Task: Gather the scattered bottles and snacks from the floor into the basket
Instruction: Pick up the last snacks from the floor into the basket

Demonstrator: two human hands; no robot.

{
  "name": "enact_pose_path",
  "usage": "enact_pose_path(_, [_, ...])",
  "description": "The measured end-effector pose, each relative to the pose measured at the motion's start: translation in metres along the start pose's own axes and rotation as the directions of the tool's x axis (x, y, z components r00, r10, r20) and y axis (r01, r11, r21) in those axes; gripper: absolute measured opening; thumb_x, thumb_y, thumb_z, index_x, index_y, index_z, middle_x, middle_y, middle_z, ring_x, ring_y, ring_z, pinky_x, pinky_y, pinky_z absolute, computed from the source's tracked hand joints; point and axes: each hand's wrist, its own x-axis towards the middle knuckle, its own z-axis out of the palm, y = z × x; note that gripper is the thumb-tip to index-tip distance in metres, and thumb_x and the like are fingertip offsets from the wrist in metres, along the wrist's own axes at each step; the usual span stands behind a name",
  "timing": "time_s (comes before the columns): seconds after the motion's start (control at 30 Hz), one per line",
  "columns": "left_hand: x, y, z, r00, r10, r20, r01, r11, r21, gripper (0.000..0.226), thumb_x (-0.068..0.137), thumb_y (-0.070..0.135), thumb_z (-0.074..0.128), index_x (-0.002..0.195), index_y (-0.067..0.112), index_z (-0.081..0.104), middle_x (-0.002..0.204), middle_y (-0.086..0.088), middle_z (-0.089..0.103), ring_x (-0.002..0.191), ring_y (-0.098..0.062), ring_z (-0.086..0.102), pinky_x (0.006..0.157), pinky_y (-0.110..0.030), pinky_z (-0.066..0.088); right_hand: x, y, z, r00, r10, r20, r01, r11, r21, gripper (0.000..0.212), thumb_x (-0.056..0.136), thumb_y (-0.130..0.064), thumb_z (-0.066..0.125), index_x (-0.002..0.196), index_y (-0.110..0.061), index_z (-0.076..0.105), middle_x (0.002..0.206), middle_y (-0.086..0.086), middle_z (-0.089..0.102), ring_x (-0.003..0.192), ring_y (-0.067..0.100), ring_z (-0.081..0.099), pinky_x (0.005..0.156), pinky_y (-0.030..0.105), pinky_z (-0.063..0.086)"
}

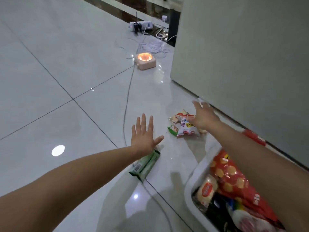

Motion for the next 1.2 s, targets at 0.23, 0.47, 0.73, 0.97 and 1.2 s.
enact_pose_path(0.23, [-0.022,-0.024,0.051,0.977,-0.064,0.204,0.077,0.996,-0.054,0.105,0.082,0.074,0.039,0.147,0.023,-0.025,0.151,-0.010,-0.036,0.139,-0.030,-0.032,0.114,-0.053,-0.014,0.014,-0.009,0.070,0.972,-0.001,0.237,0.008,1.000,-0.027,0.106,0.077,-0.052,0.069,0.145,-0.047,-0.012,0.152,0.000,-0.034,0.141,0.032,-0.026,0.101,0.073,0.017])
enact_pose_path(0.47, [0.007,-0.021,0.060,0.976,-0.040,0.212,0.063,0.992,-0.106,0.106,0.081,0.076,0.039,0.147,0.024,-0.025,0.151,-0.009,-0.036,0.139,-0.030,-0.033,0.114,-0.051,-0.015,0.038,-0.004,0.090,0.972,0.086,0.219,-0.070,0.994,-0.080,0.123,0.065,-0.061,0.074,0.139,-0.050,-0.024,0.145,-0.001,-0.045,0.138,0.033,-0.034,0.097,0.078,0.015])
enact_pose_path(0.73, [0.055,-0.021,0.051,0.991,-0.002,0.136,0.019,0.993,-0.119,0.109,0.077,0.079,0.039,0.148,0.023,-0.023,0.153,-0.009,-0.034,0.139,-0.029,-0.034,0.113,-0.053,-0.016,0.044,0.001,0.111,0.976,0.093,0.198,-0.079,0.994,-0.080,0.115,0.073,-0.044,0.075,0.142,-0.050,-0.016,0.153,-0.001,-0.032,0.144,0.037,-0.013,0.103,0.070,0.024])
enact_pose_path(0.97, [0.023,-0.015,0.053,0.973,0.166,-0.159,-0.170,0.985,-0.012,0.081,0.086,0.065,0.039,0.147,0.014,0.024,0.150,-0.013,0.025,0.138,-0.032,0.026,0.112,-0.042,0.023,0.038,0.007,0.110,0.987,0.073,0.143,-0.055,0.991,-0.122,0.107,0.076,-0.036,0.069,0.145,-0.045,-0.013,0.158,0.000,-0.012,0.144,0.035,0.000,0.104,0.060,0.032])
enact_pose_path(1.2, [0.011,-0.004,0.053,0.984,0.162,-0.072,-0.164,0.986,-0.020,0.051,0.089,0.048,0.053,0.124,0.012,0.041,0.120,-0.008,0.048,0.106,-0.025,0.045,0.084,-0.033,0.037,0.018,0.010,0.092,0.997,0.050,0.062,-0.045,0.997,-0.070,0.091,0.072,-0.039,0.070,0.145,-0.036,0.016,0.154,0.000,0.012,0.136,0.035,0.017,0.096,0.050,0.039])
